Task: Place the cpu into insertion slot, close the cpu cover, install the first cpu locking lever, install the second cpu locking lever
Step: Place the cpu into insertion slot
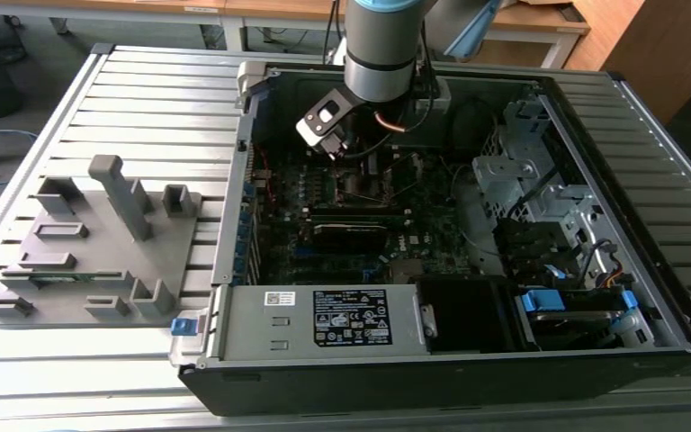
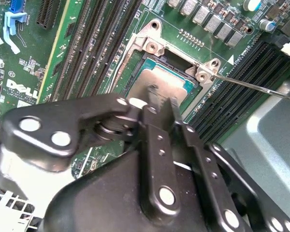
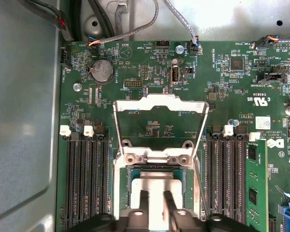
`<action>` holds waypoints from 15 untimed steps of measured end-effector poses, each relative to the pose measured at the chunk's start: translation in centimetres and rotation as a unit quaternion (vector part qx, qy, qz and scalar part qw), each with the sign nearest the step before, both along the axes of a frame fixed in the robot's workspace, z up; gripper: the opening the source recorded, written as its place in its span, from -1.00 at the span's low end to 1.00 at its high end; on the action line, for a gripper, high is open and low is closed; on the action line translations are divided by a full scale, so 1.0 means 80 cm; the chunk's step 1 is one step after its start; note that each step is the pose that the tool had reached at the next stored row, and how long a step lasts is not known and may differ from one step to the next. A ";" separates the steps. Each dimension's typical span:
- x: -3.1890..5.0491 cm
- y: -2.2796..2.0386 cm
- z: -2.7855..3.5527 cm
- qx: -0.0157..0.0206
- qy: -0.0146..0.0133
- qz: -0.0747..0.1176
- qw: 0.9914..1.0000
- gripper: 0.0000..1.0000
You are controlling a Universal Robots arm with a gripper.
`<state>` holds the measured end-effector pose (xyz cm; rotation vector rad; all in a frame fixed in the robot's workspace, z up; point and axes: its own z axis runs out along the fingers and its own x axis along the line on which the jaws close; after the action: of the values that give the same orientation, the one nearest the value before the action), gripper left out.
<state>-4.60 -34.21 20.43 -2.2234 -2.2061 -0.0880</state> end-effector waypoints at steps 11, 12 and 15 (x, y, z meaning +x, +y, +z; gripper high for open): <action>0.000 0.0000 0.0003 0.000 0.000 0.000 1.000 -0.79; 0.000 0.0000 0.0003 0.000 0.000 0.000 1.000 -0.79; 0.000 0.0000 0.0001 0.000 0.000 0.000 1.000 -0.79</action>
<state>-4.63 -34.21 20.44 -2.2228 -2.2060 -0.0871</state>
